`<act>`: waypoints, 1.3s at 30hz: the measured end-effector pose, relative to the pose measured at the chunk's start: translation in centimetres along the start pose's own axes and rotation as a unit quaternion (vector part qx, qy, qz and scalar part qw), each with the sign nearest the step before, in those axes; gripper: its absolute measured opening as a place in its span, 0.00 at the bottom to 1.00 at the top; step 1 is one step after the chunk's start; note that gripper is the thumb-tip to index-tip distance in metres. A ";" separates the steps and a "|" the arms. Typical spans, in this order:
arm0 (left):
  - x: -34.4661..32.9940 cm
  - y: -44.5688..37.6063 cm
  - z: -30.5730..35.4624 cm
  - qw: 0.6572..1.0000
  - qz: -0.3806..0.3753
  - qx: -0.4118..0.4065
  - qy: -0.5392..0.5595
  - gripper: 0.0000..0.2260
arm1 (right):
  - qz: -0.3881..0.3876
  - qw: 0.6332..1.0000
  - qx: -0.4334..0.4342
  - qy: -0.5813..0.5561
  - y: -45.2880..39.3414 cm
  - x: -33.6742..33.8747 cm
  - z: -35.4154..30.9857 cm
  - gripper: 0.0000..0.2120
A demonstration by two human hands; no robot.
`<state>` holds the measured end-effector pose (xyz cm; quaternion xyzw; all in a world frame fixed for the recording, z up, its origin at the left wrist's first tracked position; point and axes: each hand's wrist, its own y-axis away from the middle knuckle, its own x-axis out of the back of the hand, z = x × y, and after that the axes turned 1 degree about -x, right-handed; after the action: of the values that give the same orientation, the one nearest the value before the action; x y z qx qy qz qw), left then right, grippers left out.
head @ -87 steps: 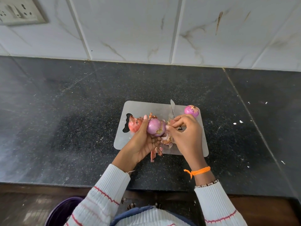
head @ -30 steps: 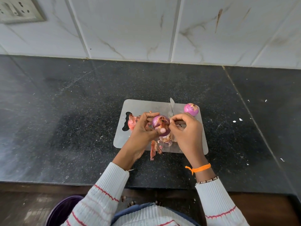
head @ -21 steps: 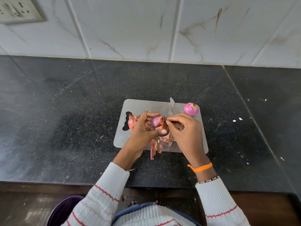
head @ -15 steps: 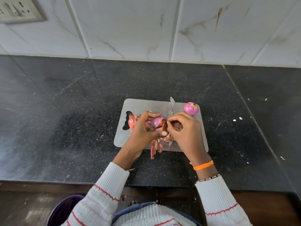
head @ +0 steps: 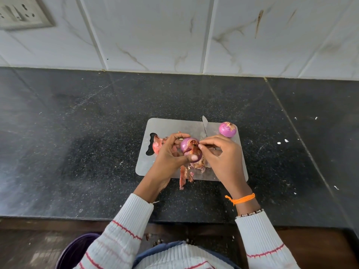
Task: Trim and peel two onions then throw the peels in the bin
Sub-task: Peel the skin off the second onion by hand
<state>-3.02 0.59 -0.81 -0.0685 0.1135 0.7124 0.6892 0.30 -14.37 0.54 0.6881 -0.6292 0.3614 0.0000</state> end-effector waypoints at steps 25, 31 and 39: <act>0.2 -0.3 0.2 0.999 -0.008 -0.008 -0.049 0.24 | -0.031 0.998 -0.022 -0.045 -0.5 0.3 0.9 0.04; 0.1 -0.3 0.2 0.997 -0.012 -0.025 -0.072 0.24 | -0.024 1.000 0.019 -0.006 -0.4 0.4 0.7 0.03; 0.4 -0.3 -0.2 0.996 -0.060 -0.036 -0.052 0.18 | -0.031 0.999 0.028 0.023 -0.6 0.5 0.5 0.04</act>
<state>-2.80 0.96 -1.14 -0.0622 0.0476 0.6762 0.7326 1.06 -14.94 0.70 0.6985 -0.5972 0.3943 0.0062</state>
